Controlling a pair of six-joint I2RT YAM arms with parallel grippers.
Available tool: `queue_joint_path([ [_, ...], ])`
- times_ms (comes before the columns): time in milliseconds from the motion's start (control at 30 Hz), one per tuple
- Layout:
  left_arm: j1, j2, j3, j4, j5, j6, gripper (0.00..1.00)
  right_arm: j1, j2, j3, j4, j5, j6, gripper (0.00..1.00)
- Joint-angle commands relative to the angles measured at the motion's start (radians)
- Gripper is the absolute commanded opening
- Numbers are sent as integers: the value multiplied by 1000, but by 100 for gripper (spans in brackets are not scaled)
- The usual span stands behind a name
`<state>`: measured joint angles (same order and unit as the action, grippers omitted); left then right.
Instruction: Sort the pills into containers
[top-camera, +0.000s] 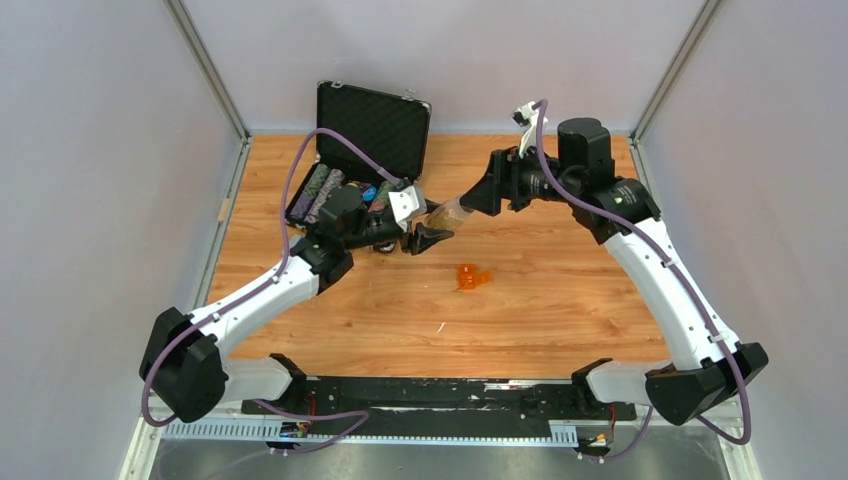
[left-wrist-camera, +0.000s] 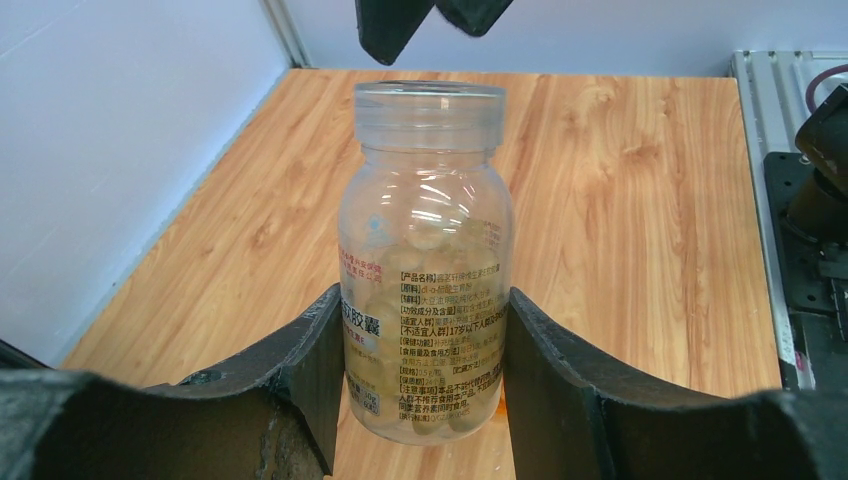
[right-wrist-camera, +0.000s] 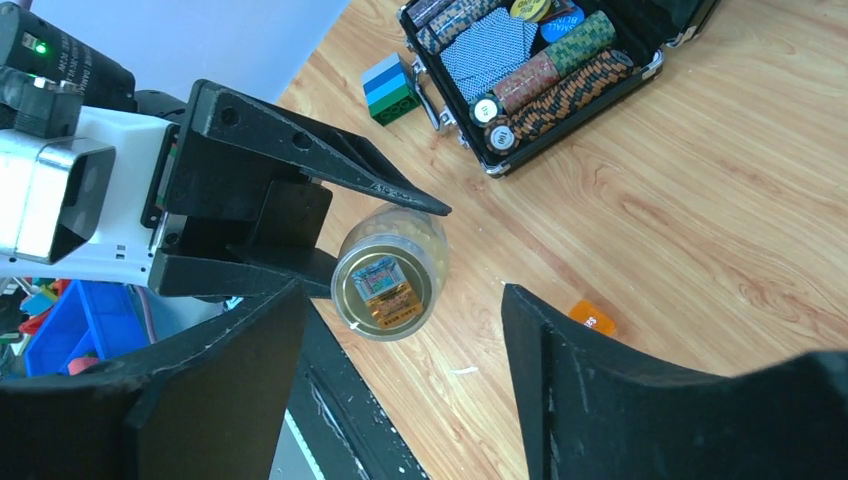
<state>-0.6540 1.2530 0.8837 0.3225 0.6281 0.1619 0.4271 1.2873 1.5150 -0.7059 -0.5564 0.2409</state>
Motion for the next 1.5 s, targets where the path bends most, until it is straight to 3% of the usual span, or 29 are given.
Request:
queue_joint_path([
  [0, -1, -44, 37, 31, 28, 4, 0, -7, 13, -3, 18, -39, -20, 66],
  [133, -2, -48, 37, 37, 28, 0, 0, -6, 19, -9, 17, -67, -20, 52],
  [400, -1, -56, 35, 45, 27, -4, 0, -7, 25, 2, 8, -64, -17, 49],
  [467, -1, -56, 34, 46, 26, -3, 0, -7, 25, 19, -2, -44, -8, 53],
  [567, -1, -55, 33, 43, 24, -1, 0, -8, 19, 51, -13, -13, 12, 72],
  [633, -1, -55, 30, 40, 25, -1, 0, -8, 13, 66, -12, -8, 21, 79],
  [867, -1, -58, 29, 36, 38, -5, 0, -7, 9, 50, -21, -136, -40, 85],
  [933, -1, -58, 31, 36, 51, -7, 0, 3, 18, 56, -51, -185, -98, 84],
  [1067, -1, -59, 34, 39, 69, -9, 0, 38, 41, 101, -115, -141, -187, 81],
  [1467, -1, -63, 35, 42, 77, -15, 0, 54, 88, 142, -132, -96, -174, 51],
])
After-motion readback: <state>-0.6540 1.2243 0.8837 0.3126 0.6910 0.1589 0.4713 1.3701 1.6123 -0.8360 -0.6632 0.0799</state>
